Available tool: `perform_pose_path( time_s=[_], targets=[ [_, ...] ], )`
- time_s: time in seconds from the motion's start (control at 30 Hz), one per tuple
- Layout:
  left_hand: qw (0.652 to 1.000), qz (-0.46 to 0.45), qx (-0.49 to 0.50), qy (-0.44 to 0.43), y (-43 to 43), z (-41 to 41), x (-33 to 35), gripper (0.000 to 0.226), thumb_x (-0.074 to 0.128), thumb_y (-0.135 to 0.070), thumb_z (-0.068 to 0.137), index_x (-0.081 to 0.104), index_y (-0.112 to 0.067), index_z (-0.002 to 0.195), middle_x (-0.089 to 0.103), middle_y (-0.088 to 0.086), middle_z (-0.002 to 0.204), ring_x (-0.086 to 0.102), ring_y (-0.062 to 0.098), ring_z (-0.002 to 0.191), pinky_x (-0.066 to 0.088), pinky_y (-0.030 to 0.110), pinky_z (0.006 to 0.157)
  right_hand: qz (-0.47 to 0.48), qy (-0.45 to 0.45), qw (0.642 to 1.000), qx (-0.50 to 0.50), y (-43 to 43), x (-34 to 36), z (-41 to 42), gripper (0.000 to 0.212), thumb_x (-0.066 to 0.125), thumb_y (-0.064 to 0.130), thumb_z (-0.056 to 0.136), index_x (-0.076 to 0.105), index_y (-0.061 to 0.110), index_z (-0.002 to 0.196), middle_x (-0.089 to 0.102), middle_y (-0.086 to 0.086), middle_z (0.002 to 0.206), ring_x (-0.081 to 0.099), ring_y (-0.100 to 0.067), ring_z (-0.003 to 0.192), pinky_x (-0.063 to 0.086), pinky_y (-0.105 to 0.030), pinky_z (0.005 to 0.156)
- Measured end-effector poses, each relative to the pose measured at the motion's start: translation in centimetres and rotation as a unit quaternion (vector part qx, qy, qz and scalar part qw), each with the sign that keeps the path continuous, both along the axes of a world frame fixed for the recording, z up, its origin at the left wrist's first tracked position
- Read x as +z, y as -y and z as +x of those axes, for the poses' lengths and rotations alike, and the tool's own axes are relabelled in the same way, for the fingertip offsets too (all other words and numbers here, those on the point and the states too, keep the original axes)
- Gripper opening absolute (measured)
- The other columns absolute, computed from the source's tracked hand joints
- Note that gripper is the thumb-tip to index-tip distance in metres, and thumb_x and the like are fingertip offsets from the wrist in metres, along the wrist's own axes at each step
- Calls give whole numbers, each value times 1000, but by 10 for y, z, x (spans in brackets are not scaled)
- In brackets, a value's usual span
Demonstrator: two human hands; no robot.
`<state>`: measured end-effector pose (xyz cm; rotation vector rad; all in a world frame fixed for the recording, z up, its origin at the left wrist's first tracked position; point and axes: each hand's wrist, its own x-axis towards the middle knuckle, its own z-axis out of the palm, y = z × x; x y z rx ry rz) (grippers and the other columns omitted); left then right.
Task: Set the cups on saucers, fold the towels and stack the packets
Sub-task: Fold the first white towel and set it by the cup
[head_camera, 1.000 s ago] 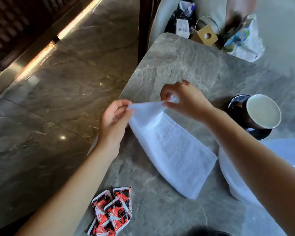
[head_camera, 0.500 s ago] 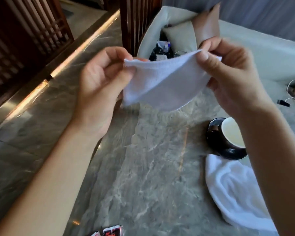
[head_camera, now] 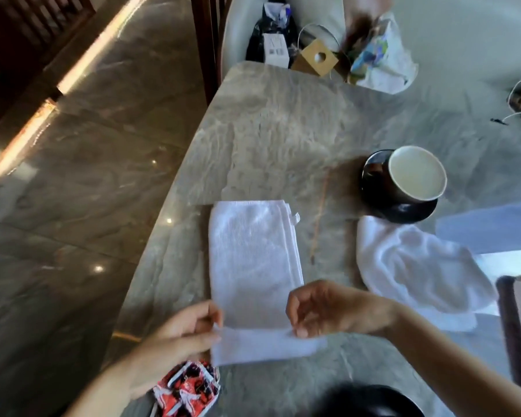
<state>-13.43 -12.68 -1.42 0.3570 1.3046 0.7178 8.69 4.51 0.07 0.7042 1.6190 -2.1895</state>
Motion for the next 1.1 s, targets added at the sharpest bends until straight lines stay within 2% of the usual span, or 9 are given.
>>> perform_pose_path(
  time_s=[0.1, 0.17, 0.27, 0.37, 0.43, 0.63, 0.83, 0.93, 1.1],
  targets=[
    [997, -5, -72, 36, 14, 2, -4, 18, 67, -4, 79, 58, -11, 93, 59, -7, 69, 55, 0, 66, 43, 16, 61, -24, 18, 999, 12, 19, -16, 10, 20, 70, 5, 80, 63, 24, 81, 60, 16, 75, 54, 2, 72, 42, -11, 70],
    [999, -8, -34, 21, 10, 0, -3, 20, 67, -9, 74, 61, -12, 94, 67, 1, 75, 64, 6, 73, 50, 18, 64, -11, 12, 1000, -5, 17, -17, 9, 16, 71, 11, 80, 63, 25, 80, 59, 13, 78, 52, -2, 72, 41, -15, 69],
    [995, -4, 80, -63, -11, -4, -4, 26, 67, -18, 69, 65, -18, 95, 74, 3, 90, 70, 14, 85, 56, 32, 73, 69, -14, 987, -142, -4, -15, -7, 13, 73, 18, 79, 61, 22, 77, 56, 11, 75, 48, 0, 63, 37, -10, 55],
    [975, 64, 147, -152, -45, -3, -7, 11, 60, -9, 83, 61, -19, 88, 71, -4, 77, 66, 3, 70, 51, 16, 56, 189, -21, 943, -272, -25, -23, -31, 15, 72, 11, 81, 60, 19, 77, 57, 13, 73, 49, -2, 62, 39, -11, 56],
    [950, 93, 193, -227, -66, -3, -18, 13, 56, -6, 88, 58, -19, 85, 65, -3, 77, 59, 5, 67, 47, 17, 57, 262, -12, 913, -311, -33, -33, -45, 17, 70, 9, 82, 60, 21, 76, 58, 12, 75, 51, -3, 62, 40, -15, 57],
    [893, 158, 261, -331, -98, 2, -46, 20, 54, -1, 86, 54, -21, 81, 57, -4, 72, 50, -8, 54, 36, 4, 52, 384, 9, 845, -373, -33, -57, -61, 17, 63, 6, 83, 61, 22, 81, 62, 14, 80, 56, -2, 71, 46, -21, 65],
    [850, 173, 233, -440, -103, 4, -52, 20, 51, -15, 87, 48, -32, 78, 55, -15, 69, 48, -2, 54, 34, 9, 49, 449, 35, 813, -369, -34, -66, -67, 15, 62, 10, 82, 59, 24, 83, 63, 8, 88, 55, -2, 81, 42, -15, 68],
    [834, 174, 197, -484, -107, 4, -50, 10, 47, -15, 88, 47, -24, 85, 53, -14, 71, 47, -3, 56, 34, 8, 50, 478, 39, 802, -356, -34, -67, -69, 16, 61, 10, 81, 57, 26, 83, 62, 8, 88, 53, -1, 80, 40, -11, 67],
    [827, 162, 179, -507, -113, 2, -49, 2, 46, -12, 91, 47, -13, 89, 51, -11, 71, 46, 2, 56, 34, 9, 50, 489, 52, 795, -356, -34, -68, -72, 14, 60, 11, 81, 57, 24, 84, 61, 6, 89, 55, -8, 80, 44, -24, 70]
  ],
)
